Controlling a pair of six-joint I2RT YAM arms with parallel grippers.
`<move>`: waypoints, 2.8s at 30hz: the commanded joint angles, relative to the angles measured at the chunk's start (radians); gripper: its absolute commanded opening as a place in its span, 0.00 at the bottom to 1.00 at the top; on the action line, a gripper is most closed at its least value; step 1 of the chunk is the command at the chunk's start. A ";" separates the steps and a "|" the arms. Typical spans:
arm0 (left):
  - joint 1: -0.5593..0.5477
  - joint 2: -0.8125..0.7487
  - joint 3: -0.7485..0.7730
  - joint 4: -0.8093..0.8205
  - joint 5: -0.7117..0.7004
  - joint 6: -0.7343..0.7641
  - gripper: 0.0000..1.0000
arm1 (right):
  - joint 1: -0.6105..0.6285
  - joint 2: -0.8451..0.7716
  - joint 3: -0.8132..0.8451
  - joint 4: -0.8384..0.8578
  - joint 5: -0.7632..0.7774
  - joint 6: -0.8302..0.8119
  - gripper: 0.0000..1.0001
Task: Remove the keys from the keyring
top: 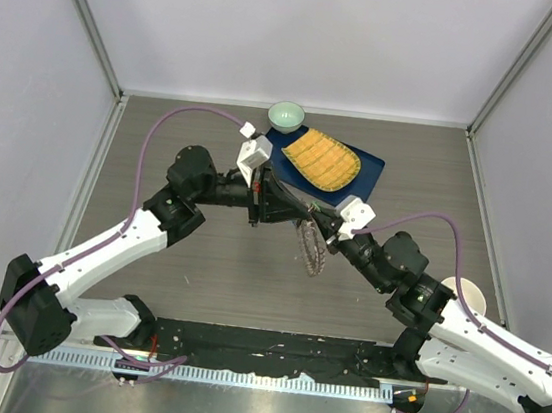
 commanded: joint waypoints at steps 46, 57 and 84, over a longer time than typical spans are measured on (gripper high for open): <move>0.017 -0.048 -0.063 -0.017 0.347 -0.064 0.00 | -0.004 0.053 0.102 0.172 0.055 -0.246 0.01; 0.020 -0.079 -0.068 -0.159 0.343 0.019 0.00 | -0.004 0.082 0.132 0.232 0.050 -0.264 0.01; 0.059 -0.066 0.043 -0.531 0.156 0.265 0.00 | -0.004 0.085 0.220 0.134 -0.114 -0.326 0.01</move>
